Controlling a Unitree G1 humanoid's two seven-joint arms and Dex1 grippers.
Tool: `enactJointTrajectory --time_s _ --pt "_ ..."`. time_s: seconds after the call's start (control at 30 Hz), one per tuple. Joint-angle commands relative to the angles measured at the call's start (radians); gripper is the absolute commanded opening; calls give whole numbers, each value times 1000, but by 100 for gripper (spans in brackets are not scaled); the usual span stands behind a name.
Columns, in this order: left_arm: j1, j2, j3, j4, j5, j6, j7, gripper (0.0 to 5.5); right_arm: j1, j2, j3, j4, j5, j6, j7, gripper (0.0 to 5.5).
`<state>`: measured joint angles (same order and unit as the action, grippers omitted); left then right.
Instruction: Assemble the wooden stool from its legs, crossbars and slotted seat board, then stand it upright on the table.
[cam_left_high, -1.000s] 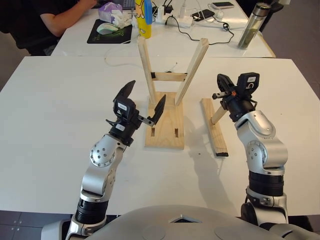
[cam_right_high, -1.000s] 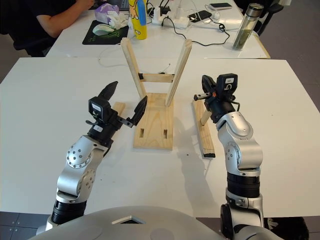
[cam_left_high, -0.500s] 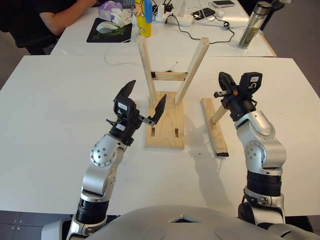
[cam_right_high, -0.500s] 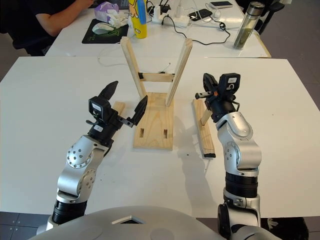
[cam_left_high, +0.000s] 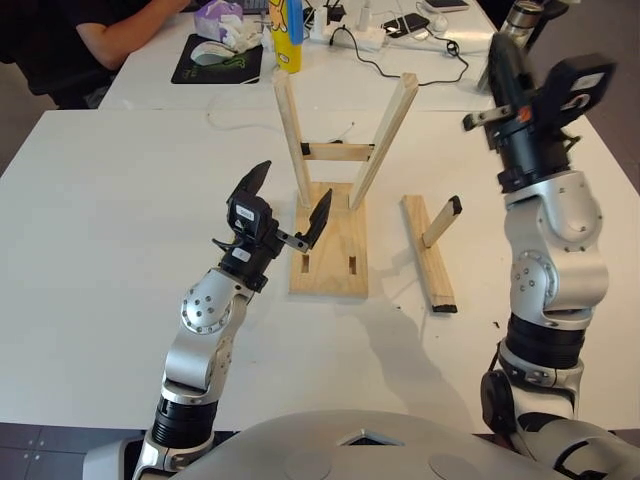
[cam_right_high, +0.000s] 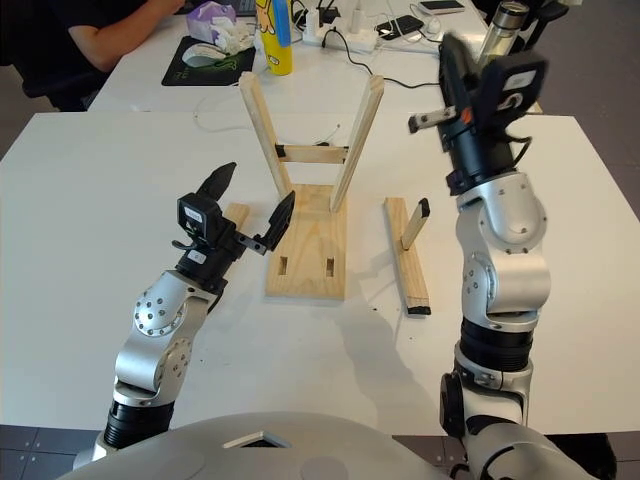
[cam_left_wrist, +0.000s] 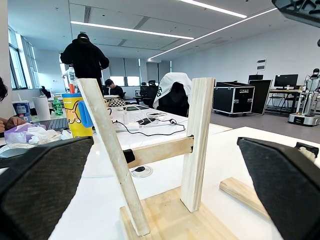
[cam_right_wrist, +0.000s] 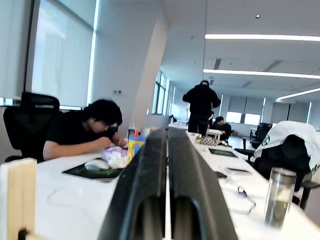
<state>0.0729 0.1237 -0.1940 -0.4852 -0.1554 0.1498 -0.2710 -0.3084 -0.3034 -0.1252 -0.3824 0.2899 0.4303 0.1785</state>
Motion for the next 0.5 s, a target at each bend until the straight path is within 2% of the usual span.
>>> enactJointTrajectory --time_s 0.03,0.5 --pt "-18 7 4 0 -14 33 -10 535 248 49 39 118 23 239 -25 2" --pt "-41 10 10 18 -24 40 -29 535 176 45 30 129 15 173 -12 2"
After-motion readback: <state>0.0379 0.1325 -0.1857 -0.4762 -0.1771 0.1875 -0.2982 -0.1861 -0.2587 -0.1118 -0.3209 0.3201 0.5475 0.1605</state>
